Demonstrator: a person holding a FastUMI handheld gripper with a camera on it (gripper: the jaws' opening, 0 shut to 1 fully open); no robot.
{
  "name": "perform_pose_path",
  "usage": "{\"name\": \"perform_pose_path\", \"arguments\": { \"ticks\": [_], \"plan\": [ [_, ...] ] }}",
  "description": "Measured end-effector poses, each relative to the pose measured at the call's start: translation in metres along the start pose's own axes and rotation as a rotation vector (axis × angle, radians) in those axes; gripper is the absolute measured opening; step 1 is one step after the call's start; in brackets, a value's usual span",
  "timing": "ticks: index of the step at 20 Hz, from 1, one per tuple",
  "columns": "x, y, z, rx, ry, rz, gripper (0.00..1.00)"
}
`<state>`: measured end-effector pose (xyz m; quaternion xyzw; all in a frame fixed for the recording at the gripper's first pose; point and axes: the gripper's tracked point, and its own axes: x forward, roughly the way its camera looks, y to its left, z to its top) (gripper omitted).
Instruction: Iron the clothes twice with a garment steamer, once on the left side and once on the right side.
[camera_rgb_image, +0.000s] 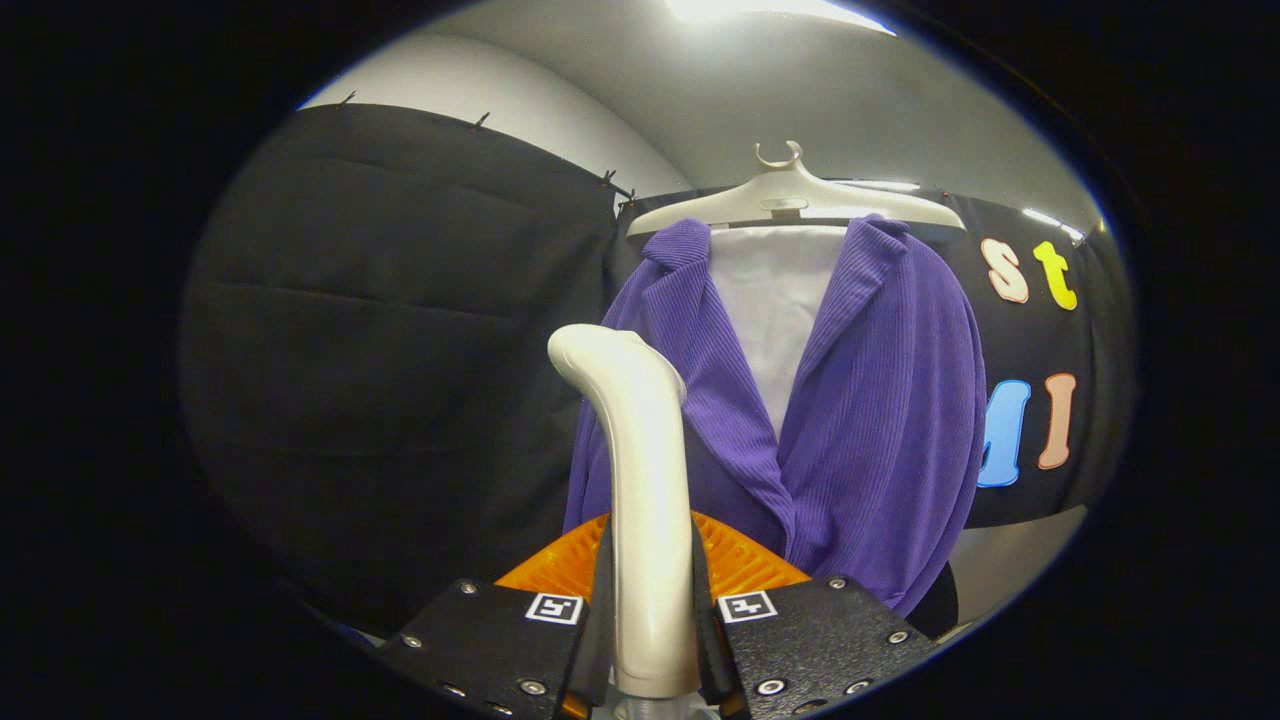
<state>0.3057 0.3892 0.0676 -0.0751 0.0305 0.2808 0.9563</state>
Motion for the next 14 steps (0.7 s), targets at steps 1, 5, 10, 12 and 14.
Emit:
{"name": "perform_pose_path", "arguments": {
  "ticks": [1,5,10,12,14],
  "plan": [
    [-0.002,0.003,-0.009,0.001,0.021,0.008,0.35],
    [-0.006,0.012,-0.051,-0.01,0.102,0.021,0.35],
    [-0.015,0.015,-0.092,-0.005,0.171,0.01,0.35],
    [-0.017,0.014,-0.106,-0.001,0.195,0.002,0.35],
    [-0.02,0.015,-0.119,0.006,0.219,-0.001,0.35]
  ]
}}
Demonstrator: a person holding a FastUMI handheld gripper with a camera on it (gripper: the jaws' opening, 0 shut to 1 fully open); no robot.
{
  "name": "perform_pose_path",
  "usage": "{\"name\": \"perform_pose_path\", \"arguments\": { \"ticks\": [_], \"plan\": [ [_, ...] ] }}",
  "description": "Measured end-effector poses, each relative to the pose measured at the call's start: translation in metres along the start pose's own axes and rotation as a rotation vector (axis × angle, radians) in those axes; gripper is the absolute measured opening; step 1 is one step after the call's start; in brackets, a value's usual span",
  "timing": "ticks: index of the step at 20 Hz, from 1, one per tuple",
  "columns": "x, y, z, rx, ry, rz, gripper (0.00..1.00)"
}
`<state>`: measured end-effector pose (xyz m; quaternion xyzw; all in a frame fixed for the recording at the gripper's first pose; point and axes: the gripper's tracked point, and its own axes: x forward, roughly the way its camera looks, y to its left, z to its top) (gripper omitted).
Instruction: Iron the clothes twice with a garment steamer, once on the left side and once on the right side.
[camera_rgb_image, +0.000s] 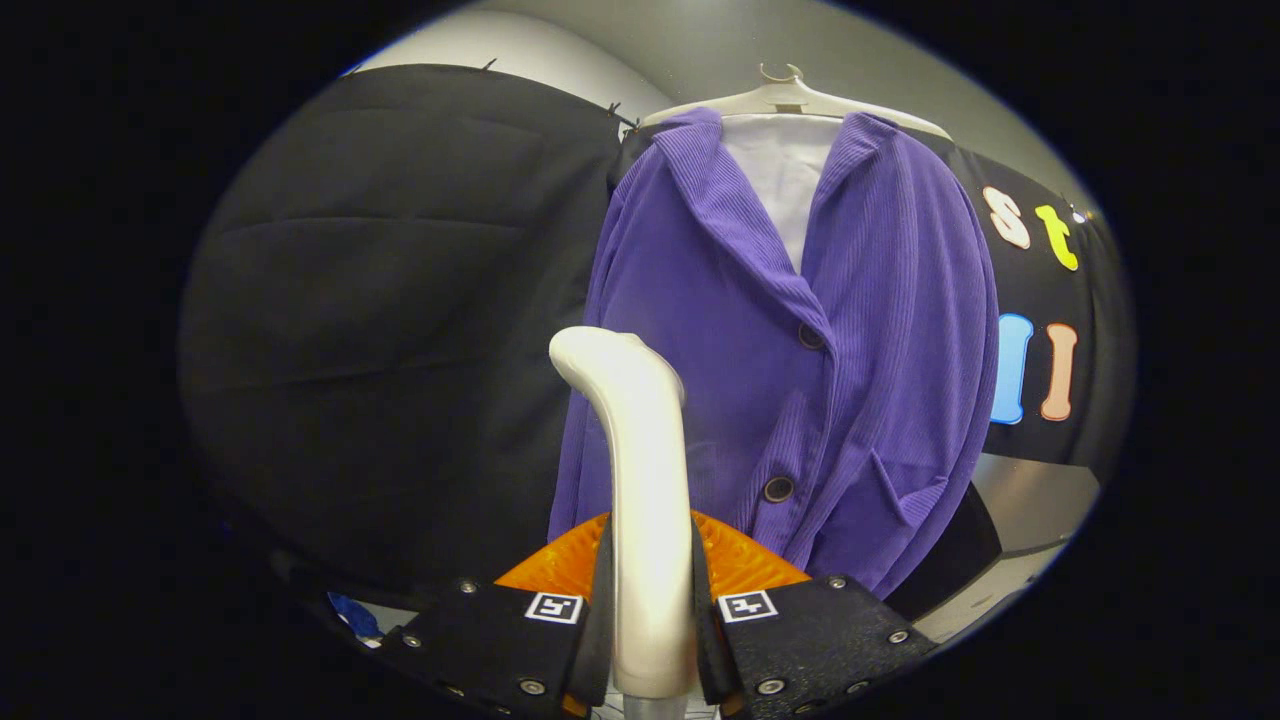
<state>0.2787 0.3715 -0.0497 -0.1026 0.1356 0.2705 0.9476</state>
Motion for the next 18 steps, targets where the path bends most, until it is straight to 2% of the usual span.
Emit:
{"name": "perform_pose_path", "arguments": {
  "ticks": [6,12,18],
  "plan": [
    [-0.001,-0.001,-0.036,-0.021,0.049,-0.011,0.35],
    [-0.008,0.003,-0.053,-0.036,0.052,-0.017,0.35],
    [-0.013,0.004,-0.102,-0.029,0.146,-0.019,0.35]
  ]
}}
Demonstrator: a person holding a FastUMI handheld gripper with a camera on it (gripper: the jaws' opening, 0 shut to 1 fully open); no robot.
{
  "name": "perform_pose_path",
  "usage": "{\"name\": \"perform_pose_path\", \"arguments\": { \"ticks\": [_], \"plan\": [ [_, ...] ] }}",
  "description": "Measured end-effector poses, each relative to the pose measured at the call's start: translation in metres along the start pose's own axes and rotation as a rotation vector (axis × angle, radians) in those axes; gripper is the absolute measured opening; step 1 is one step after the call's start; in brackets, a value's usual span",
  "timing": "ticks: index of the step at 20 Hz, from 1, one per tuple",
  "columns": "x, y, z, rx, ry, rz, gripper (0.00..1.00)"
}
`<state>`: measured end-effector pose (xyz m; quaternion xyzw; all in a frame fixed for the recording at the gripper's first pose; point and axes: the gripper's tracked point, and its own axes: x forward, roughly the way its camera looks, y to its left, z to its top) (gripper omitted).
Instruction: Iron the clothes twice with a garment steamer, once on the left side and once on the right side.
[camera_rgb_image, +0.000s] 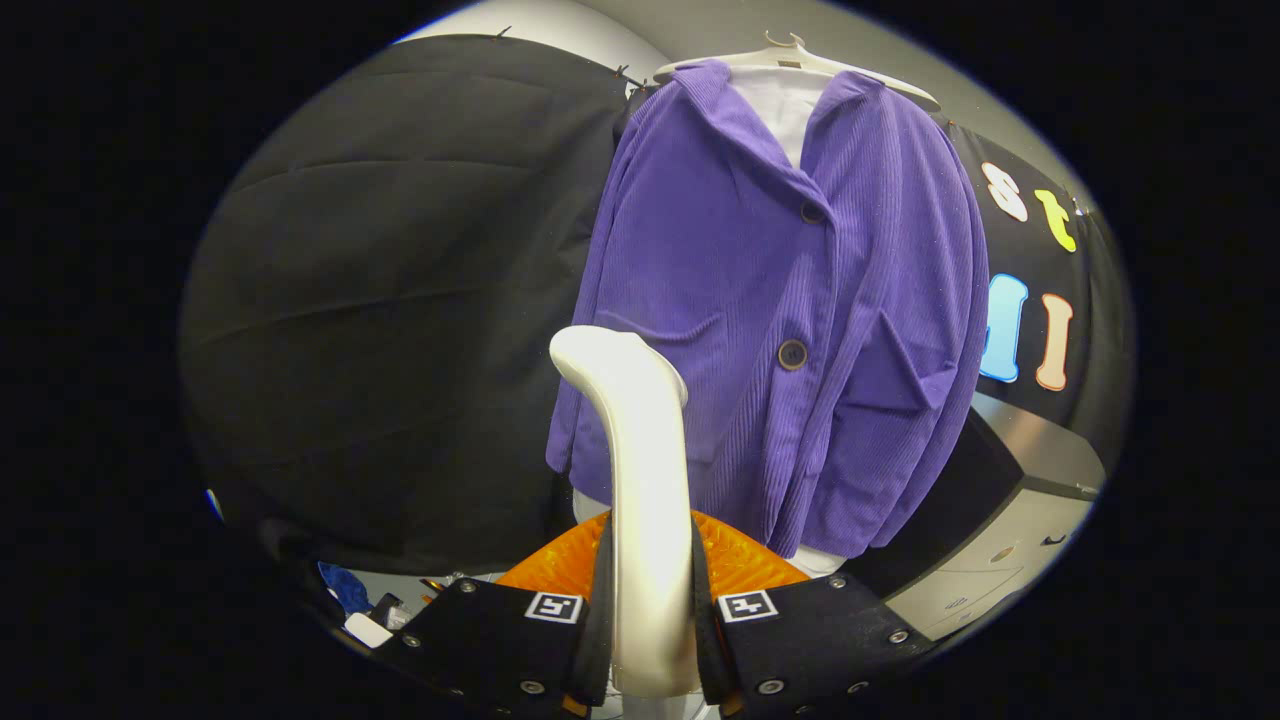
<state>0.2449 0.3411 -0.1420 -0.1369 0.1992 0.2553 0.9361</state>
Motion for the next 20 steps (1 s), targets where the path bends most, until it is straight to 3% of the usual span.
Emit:
{"name": "perform_pose_path", "arguments": {
  "ticks": [10,20],
  "plan": [
    [-0.001,-0.006,-0.084,0.037,0.139,0.005,0.35],
    [-0.028,-0.007,-0.126,0.05,0.198,0.008,0.35]
  ]
}}
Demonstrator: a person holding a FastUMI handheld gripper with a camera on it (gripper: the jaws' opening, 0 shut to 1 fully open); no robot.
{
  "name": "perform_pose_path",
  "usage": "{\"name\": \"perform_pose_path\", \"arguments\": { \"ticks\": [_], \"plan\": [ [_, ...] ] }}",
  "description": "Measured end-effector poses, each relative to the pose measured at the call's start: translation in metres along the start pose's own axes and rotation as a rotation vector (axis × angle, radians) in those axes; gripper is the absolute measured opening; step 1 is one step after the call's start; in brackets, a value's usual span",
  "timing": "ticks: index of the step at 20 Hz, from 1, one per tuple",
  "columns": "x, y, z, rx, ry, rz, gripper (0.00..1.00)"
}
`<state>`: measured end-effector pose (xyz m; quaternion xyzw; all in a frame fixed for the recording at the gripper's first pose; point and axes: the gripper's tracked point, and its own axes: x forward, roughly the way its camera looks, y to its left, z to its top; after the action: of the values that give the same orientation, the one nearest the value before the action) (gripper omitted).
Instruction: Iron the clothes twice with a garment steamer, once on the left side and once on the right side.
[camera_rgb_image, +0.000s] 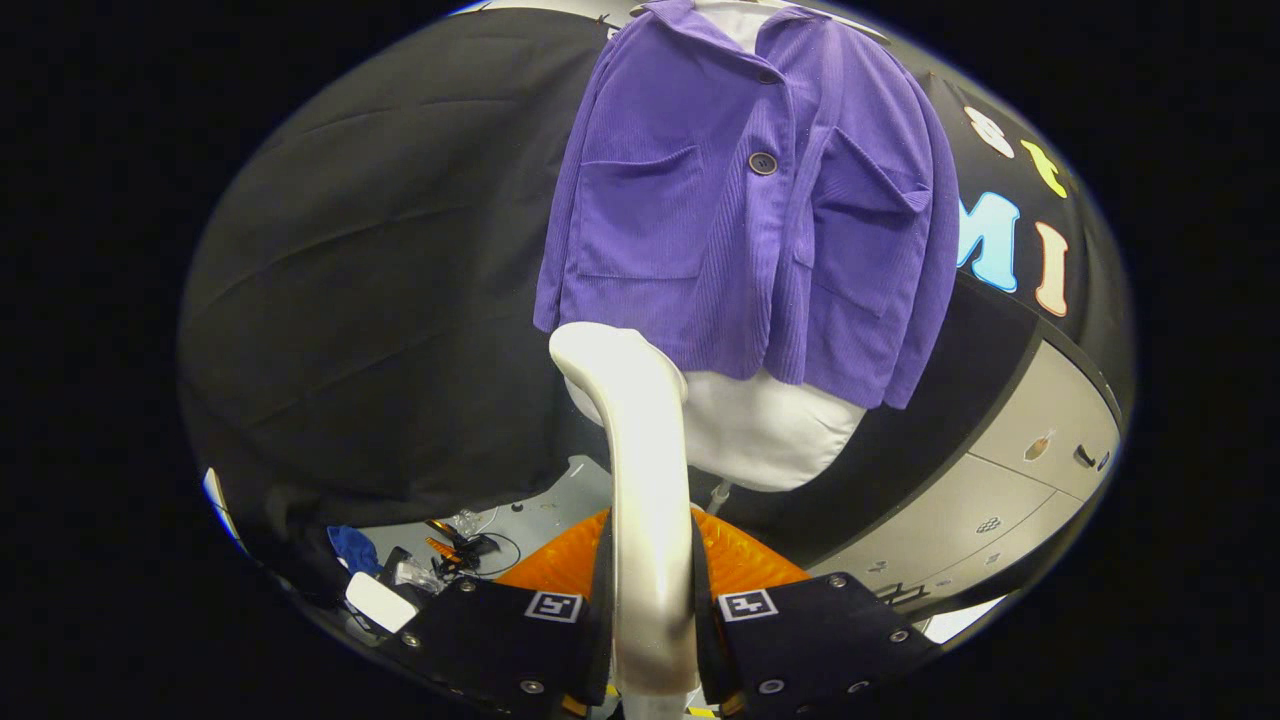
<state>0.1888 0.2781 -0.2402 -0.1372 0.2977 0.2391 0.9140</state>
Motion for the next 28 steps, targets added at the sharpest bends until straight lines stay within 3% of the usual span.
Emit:
{"name": "perform_pose_path", "arguments": {
  "ticks": [8,14,28],
  "plan": [
    [-0.036,-0.024,-0.044,0.064,0.021,-0.038,0.35],
    [-0.09,-0.07,-0.052,0.167,-0.049,-0.108,0.35],
    [-0.271,-0.208,0.025,0.274,-0.395,-0.28,0.35]
  ]
}}
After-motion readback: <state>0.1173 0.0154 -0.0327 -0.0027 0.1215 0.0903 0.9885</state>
